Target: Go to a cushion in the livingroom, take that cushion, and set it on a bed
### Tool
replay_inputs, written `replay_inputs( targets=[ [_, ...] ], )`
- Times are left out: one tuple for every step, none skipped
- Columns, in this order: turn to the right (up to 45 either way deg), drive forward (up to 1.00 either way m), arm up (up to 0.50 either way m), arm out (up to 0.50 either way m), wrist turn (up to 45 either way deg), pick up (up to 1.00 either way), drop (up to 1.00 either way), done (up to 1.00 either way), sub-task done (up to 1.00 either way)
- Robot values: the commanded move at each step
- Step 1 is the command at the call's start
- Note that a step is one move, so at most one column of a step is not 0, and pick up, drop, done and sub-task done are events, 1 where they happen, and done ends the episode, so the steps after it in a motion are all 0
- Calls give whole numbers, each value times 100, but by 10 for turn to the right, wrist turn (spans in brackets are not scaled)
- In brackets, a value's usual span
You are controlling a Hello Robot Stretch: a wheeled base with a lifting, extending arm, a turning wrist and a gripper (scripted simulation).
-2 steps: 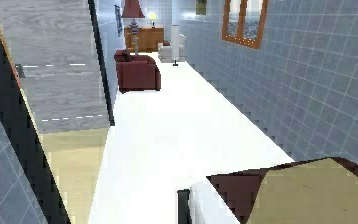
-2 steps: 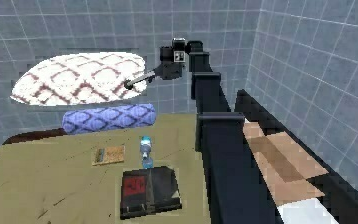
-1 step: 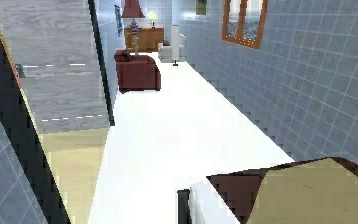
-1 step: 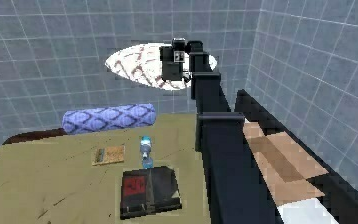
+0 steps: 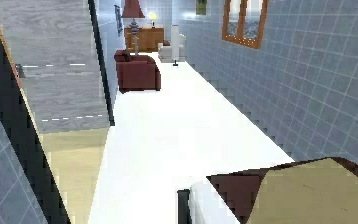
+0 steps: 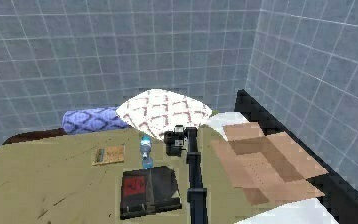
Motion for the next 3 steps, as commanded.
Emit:
replay_inputs(
  targets=[
    [0, 0, -32, 0, 0, 0, 0, 0, 0],
    [0, 0, 0, 0, 0, 0, 100, 0, 0],
    [0, 0, 10, 0, 0, 0, 0, 0, 0]
  ],
)
